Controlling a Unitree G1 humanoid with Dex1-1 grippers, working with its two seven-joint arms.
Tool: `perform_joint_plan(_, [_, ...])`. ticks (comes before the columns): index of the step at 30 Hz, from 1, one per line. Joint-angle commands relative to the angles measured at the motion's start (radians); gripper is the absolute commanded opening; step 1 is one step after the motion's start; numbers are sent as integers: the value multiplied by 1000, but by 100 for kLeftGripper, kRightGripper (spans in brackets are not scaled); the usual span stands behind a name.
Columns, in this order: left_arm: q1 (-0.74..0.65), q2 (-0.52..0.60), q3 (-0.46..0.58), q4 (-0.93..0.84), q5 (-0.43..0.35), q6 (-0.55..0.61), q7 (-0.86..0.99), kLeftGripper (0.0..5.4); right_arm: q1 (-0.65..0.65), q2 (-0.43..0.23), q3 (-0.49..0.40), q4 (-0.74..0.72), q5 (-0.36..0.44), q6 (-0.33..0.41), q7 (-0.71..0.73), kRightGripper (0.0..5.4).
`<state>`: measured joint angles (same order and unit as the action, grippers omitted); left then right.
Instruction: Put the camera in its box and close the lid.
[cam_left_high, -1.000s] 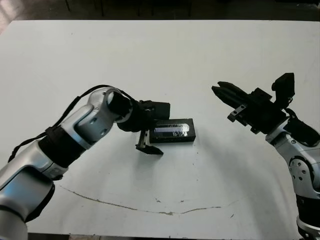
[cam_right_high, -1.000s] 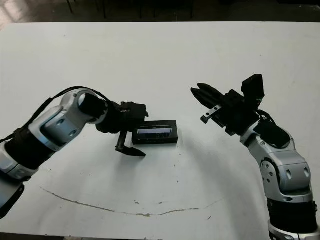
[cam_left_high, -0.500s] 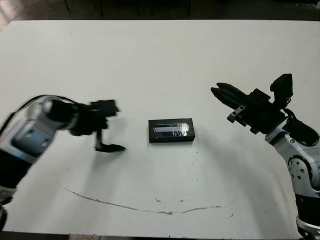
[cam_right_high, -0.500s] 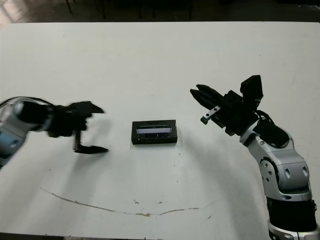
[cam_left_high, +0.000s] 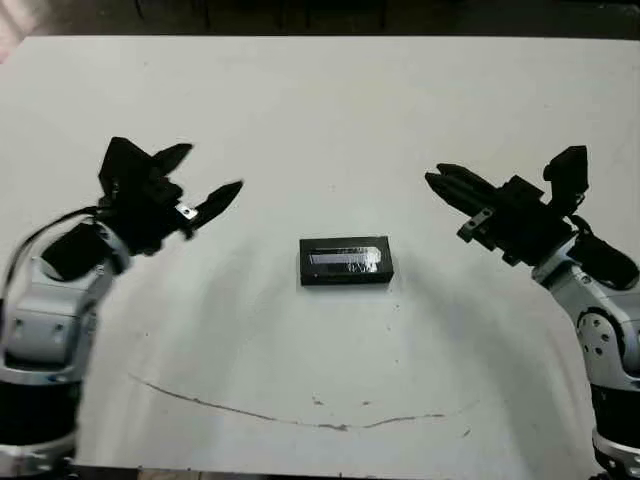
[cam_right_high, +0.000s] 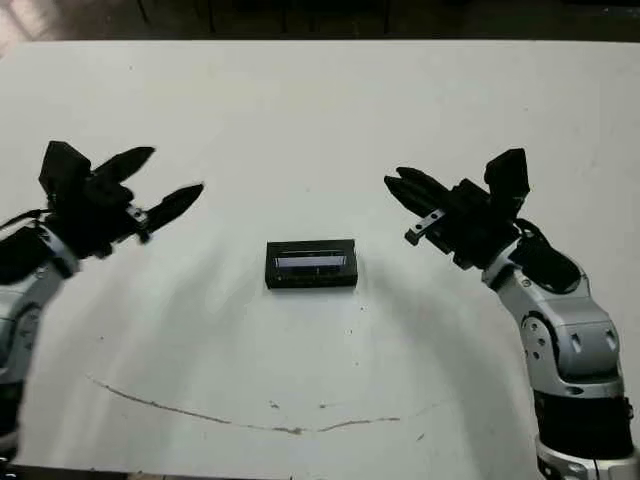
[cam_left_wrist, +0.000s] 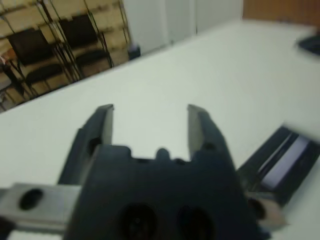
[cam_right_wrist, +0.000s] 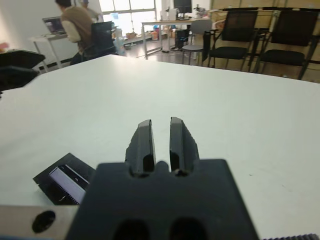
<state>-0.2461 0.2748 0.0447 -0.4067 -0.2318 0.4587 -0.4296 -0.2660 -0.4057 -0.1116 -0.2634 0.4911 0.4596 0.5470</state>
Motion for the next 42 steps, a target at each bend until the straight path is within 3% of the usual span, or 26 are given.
perform_joint_plan(1, [35, -40, -82, -73, -5, 104, 55, 139, 20, 7, -12, 9, 10, 25, -16, 0])
perform_joint_plan(7, [20, -103, -262, -124, 32, 266, 146, 1, 24, 15, -6, -1, 9, 25, -36, 0])
perform_joint_plan(13, [-21, -150, -415, -24, 72, 473, 206, 1, 34, 18, -5, -33, 14, 38, -64, 0])
perform_joint_plan(22, [-31, -178, -565, 163, 142, 480, 201, 1, 52, 28, -3, -50, 19, 29, -74, 0])
perform_joint_plan(27, [-34, -172, -582, 219, 160, 489, 180, 1, 58, 27, -6, -53, 21, 30, -72, 0])
perform_joint_plan(32, [-18, -132, -575, 168, 146, 516, 147, 1, 63, 21, -8, -52, 24, 33, -68, 0])
perform_joint_plan(38, [-10, -120, -476, -7, 89, 568, 130, 1, 68, 26, -11, -48, 25, 18, -63, 0])
perform_joint_plan(42, [14, -141, -361, -115, 52, 505, 146, 1, 68, 31, -9, -47, 22, 11, -67, 0])
